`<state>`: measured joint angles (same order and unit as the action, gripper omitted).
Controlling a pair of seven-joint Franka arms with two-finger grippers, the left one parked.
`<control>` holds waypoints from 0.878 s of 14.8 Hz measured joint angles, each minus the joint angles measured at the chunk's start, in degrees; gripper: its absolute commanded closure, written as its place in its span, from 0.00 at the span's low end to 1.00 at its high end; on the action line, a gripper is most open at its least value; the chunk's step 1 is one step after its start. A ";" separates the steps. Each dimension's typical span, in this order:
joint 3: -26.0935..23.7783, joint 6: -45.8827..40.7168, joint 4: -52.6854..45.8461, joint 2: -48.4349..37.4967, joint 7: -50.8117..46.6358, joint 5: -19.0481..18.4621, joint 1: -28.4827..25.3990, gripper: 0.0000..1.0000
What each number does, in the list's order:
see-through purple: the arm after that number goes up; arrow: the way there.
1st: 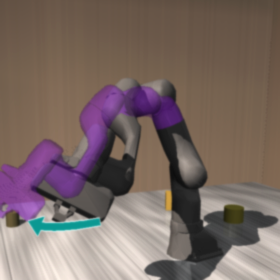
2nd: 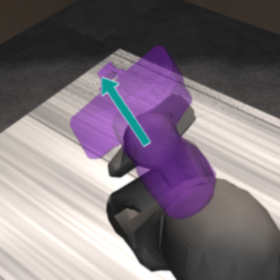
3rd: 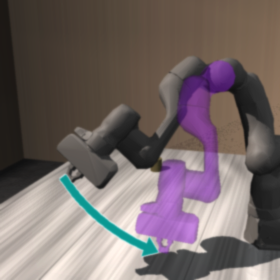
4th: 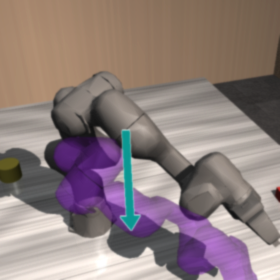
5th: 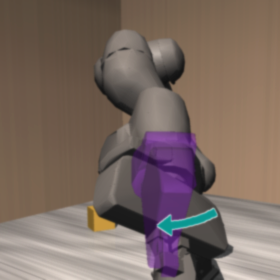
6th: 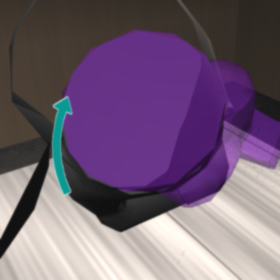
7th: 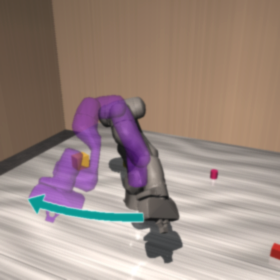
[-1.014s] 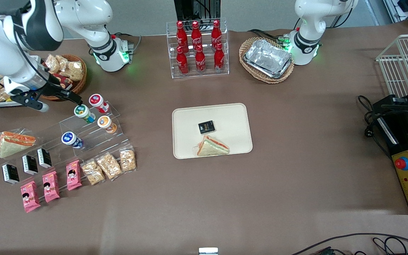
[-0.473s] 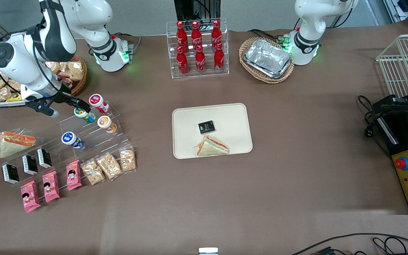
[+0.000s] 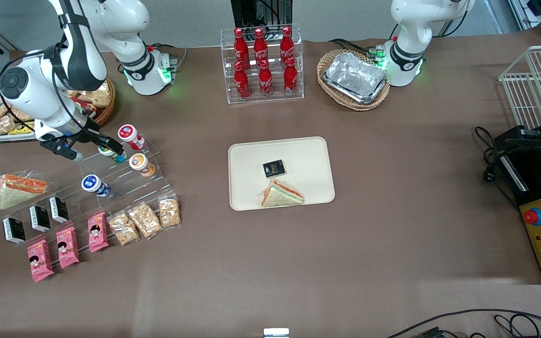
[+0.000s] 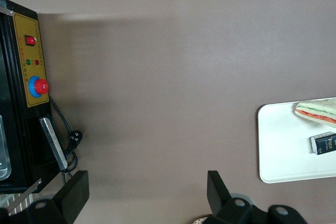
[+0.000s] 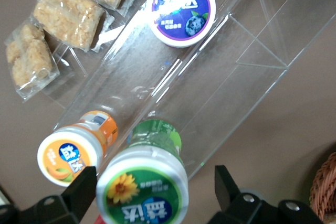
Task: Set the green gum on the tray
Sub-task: 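Lower the right gripper and close it on the green gum bottle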
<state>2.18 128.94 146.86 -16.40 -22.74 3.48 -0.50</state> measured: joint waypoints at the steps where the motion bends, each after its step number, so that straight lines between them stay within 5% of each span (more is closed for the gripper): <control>1: 0.00 0.32 0.00 0.45 -0.02 0.00 0.00 0.15; 5: 0.00 1.16 0.01 1.45 -0.09 0.01 0.00 0.49; 7: 0.00 1.21 0.00 1.46 -0.10 0.02 0.00 0.57; 13: 0.00 1.21 0.01 1.55 -0.13 0.03 0.00 0.60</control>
<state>2.18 130.15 146.86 -14.85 -22.87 3.51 -0.50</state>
